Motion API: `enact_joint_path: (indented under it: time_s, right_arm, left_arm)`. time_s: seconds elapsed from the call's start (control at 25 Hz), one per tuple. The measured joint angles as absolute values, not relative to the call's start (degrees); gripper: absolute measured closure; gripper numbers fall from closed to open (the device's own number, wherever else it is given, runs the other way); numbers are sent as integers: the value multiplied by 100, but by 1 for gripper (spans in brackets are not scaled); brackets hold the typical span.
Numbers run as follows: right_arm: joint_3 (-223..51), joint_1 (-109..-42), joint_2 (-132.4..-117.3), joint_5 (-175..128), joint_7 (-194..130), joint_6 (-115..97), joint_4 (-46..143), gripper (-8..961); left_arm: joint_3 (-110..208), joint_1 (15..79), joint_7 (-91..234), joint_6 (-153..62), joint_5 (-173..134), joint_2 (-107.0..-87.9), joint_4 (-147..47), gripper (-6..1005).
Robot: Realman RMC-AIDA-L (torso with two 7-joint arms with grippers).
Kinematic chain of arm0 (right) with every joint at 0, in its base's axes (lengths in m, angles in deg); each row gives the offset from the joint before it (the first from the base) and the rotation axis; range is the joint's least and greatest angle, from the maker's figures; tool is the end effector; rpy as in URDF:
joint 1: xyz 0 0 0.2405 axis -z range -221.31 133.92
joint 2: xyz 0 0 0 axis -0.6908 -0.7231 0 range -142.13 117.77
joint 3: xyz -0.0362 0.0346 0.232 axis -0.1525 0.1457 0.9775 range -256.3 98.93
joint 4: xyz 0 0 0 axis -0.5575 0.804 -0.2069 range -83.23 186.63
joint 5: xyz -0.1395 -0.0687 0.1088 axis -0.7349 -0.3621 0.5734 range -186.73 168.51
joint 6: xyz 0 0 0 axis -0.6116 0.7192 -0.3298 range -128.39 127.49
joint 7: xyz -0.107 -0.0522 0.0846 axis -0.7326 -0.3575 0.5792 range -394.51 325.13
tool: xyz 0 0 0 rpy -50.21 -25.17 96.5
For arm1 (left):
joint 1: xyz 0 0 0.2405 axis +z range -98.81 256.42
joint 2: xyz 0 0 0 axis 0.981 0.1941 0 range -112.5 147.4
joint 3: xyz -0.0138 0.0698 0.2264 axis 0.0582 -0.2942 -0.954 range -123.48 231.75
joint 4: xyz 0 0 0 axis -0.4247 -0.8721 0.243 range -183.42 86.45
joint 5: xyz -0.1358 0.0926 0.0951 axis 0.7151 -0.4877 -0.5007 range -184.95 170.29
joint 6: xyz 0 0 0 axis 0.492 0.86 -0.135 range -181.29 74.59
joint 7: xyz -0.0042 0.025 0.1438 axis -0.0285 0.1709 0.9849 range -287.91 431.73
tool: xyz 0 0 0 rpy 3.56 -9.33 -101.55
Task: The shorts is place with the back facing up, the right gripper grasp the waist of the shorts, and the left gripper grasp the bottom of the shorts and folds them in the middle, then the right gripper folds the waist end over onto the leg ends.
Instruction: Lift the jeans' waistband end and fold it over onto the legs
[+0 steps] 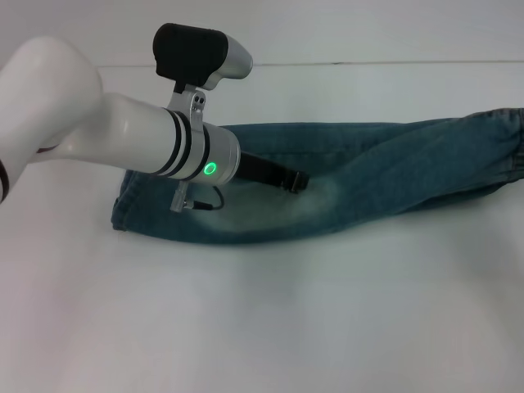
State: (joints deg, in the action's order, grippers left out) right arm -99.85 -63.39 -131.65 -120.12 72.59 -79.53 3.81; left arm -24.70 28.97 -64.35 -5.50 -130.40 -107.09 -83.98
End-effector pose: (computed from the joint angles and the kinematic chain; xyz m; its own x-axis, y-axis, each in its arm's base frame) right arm 0.3202 0.2959 0.0941 0.2767 -0.5054 -0.8173 -0.9487 -0.2792 -0.1485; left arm -0.1421 0.3767 -0.1007 0.6915 0.6902 0.2132 0.7199 -0.6342 -0.2819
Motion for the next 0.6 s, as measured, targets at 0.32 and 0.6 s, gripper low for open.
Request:
enact_joint_path:
  time_s: [0.32, 0.6]
  right_arm:
    - [-10088, -6389, -13170, -11991, 7466, -8122, 97, 877]
    - [-10100, -6478, -13172, -11987, 7601, -8257, -111, 873]
  left_arm:
    - [-2650, 2881, -6388, -699, -12764, -10713, -8347, 946]
    - [-3362, 2786, -6369, -1127, -12081, -10717, -8070, 962]
